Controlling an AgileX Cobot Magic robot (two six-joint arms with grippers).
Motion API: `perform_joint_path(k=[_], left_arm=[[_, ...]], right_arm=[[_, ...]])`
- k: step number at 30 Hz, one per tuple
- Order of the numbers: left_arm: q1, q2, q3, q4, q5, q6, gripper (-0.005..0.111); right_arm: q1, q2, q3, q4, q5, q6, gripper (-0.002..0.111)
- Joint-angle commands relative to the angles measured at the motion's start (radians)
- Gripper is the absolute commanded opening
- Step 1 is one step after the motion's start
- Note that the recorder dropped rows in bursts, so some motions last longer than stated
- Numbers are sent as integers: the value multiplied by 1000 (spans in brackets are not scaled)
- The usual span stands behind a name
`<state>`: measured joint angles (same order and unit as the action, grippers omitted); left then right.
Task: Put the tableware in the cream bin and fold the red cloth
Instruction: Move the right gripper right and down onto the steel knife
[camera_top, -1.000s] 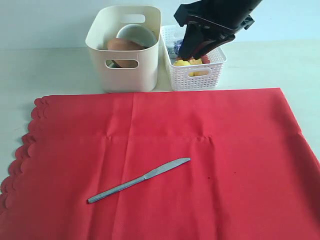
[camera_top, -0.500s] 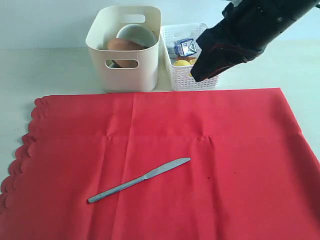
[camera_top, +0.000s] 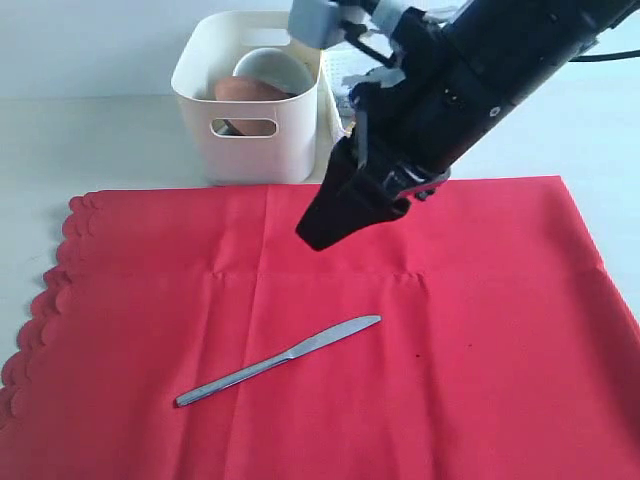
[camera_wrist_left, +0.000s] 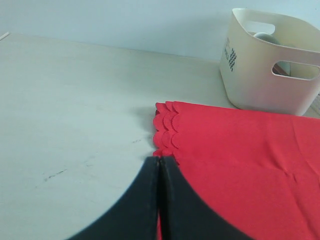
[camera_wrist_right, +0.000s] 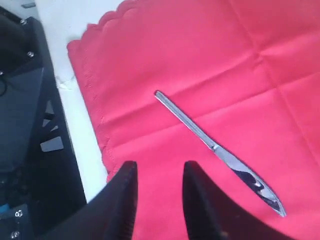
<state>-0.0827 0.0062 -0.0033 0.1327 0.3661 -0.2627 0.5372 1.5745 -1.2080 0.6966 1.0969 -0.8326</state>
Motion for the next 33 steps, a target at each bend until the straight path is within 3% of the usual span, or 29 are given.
perform_joint_path(k=[1, 15, 21, 33], left_arm=[[2, -6, 3, -7, -5, 3, 0], [2, -6, 3, -7, -5, 3, 0], [2, -6, 3, -7, -5, 3, 0], [2, -6, 3, -7, -5, 3, 0]], right_arm=[[64, 39, 5, 4, 2, -53, 31], [220, 225, 5, -49, -95, -373, 31], [275, 280, 5, -219, -218, -397, 39], [306, 375, 5, -270, -368, -397, 41]])
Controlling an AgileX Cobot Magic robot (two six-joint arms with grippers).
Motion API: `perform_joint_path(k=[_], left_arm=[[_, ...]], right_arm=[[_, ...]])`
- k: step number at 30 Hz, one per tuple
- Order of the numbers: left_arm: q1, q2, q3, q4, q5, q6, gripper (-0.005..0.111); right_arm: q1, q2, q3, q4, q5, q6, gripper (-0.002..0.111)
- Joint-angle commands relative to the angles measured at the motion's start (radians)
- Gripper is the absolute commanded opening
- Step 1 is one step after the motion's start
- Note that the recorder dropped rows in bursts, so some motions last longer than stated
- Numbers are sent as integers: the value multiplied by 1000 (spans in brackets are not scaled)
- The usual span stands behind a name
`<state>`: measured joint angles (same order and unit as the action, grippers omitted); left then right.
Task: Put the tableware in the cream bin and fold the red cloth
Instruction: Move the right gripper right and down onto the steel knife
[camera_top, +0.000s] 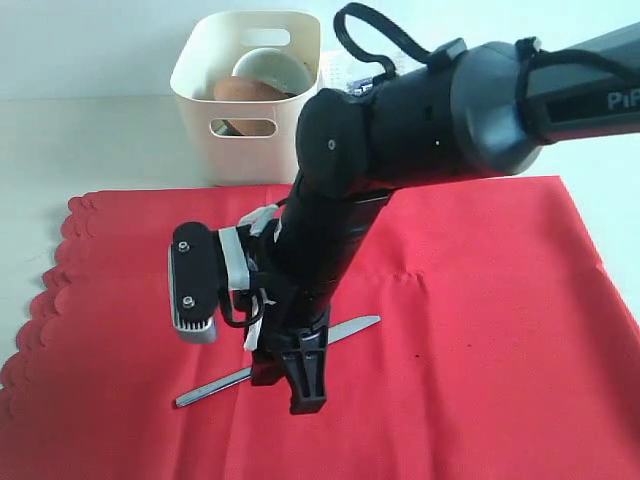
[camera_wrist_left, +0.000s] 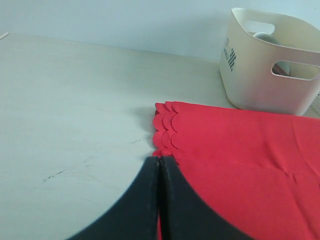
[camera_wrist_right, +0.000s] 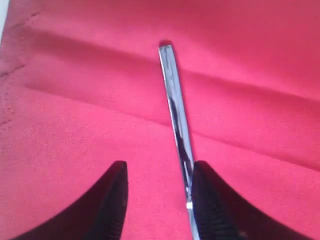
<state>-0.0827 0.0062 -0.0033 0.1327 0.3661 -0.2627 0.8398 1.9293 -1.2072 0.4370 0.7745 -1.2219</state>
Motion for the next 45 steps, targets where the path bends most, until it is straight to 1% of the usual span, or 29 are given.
perform_joint_path(k=[1, 18, 23, 26, 28, 33, 41, 45], left_arm=[[2, -6, 3, -7, -5, 3, 0], [2, -6, 3, -7, -5, 3, 0], [2, -6, 3, -7, -5, 3, 0], [2, -6, 3, -7, -5, 3, 0], [2, -6, 3, -7, -5, 3, 0], [2, -6, 3, -7, -5, 3, 0], [2, -6, 3, -7, -5, 3, 0], [2, -6, 3, -7, -5, 3, 0]], right_arm=[[3, 26, 4, -10, -50, -8, 41], [3, 122, 4, -5, -127, -8, 41], [3, 141, 4, -5, -127, -8, 39], [3, 148, 4, -12, -127, -8, 34], [3, 148, 4, -19, -127, -8, 27], [3, 148, 4, -19, -120, -6, 0], [3, 100, 4, -19, -115, -6, 0], [3, 49, 4, -19, -115, 47, 0]])
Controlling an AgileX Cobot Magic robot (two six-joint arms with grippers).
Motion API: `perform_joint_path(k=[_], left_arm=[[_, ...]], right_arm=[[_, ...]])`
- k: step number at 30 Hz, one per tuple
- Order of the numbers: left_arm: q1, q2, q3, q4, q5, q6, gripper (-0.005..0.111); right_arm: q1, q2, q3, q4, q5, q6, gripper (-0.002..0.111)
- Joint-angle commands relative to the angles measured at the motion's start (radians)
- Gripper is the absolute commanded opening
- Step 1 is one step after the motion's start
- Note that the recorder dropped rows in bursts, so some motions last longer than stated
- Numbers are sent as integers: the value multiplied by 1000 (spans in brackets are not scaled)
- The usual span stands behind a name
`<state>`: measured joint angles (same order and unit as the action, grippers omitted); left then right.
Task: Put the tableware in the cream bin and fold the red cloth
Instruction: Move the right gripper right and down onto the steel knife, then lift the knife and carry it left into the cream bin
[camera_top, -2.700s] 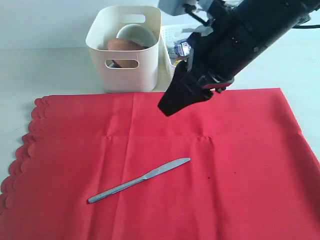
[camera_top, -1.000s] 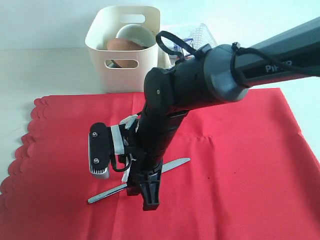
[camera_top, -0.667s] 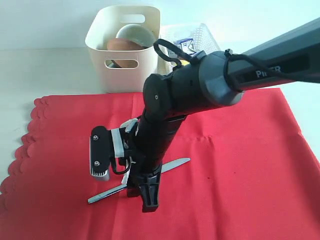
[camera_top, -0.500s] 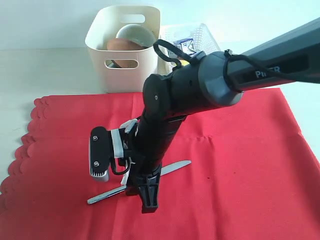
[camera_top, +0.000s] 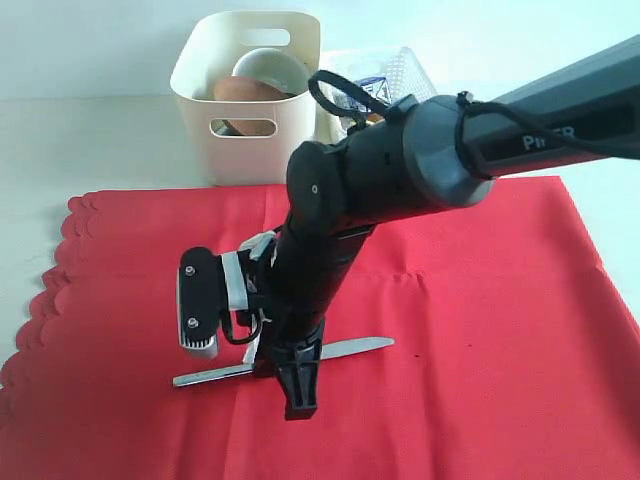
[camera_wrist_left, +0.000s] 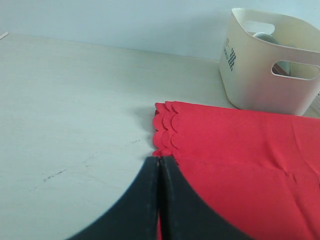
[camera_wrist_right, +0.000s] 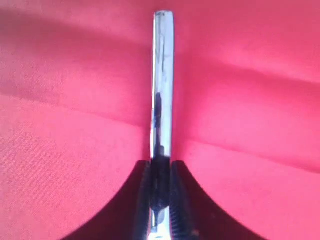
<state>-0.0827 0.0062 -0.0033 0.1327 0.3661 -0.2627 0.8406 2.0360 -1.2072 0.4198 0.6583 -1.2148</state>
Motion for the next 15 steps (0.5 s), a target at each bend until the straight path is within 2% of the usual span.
perform_joint_path(k=[1, 7, 15], left_arm=[[2, -6, 3, -7, -5, 3, 0], [2, -6, 3, -7, -5, 3, 0], [2, -6, 3, -7, -5, 3, 0]], right_arm=[[2, -72, 4, -1, 1, 44, 0], [2, -213, 4, -1, -66, 95, 0], [0, -297, 2, 14, -349, 98, 0]])
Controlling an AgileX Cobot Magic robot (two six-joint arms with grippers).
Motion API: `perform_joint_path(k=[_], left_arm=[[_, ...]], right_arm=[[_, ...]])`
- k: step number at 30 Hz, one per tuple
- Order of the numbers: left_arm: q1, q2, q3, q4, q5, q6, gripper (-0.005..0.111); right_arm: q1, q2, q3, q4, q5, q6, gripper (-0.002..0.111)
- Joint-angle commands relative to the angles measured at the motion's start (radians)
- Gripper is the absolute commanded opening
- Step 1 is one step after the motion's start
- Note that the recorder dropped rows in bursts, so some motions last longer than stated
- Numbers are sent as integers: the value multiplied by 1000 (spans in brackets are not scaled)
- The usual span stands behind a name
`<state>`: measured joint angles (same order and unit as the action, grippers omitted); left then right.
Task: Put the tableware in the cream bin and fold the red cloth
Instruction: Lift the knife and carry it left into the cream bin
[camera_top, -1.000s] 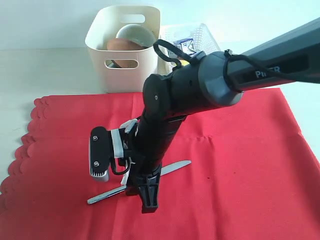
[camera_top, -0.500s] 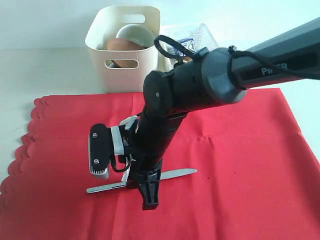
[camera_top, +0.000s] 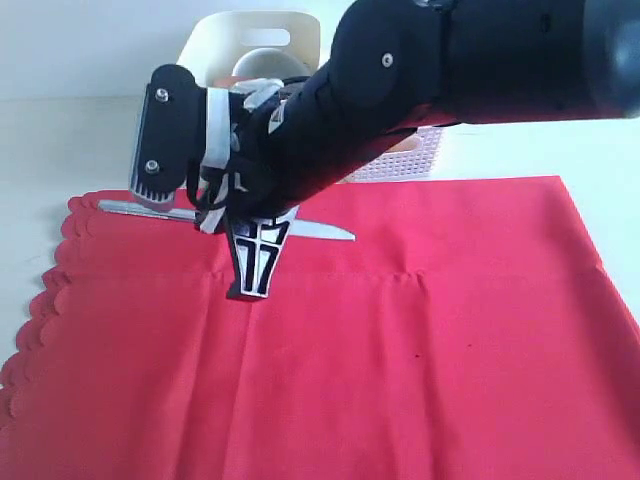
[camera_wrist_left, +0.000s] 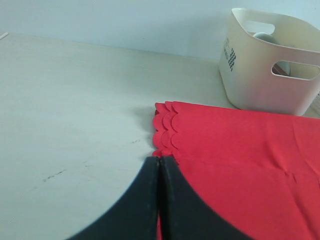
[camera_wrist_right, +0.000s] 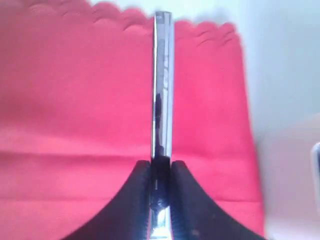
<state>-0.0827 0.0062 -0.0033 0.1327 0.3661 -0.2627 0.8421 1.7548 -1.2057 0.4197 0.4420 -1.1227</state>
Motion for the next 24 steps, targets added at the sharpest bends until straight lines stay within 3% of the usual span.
perform_joint_path(k=[1, 10, 24], left_arm=[[2, -6, 3, -7, -5, 3, 0], [2, -6, 3, -7, -5, 3, 0], [2, -6, 3, -7, -5, 3, 0]], right_arm=[[-1, -16, 0, 14, -176, 6, 0], [-6, -13, -11, 53, -535, 9, 0], [-133, 268, -488, 130, -545, 430, 0]])
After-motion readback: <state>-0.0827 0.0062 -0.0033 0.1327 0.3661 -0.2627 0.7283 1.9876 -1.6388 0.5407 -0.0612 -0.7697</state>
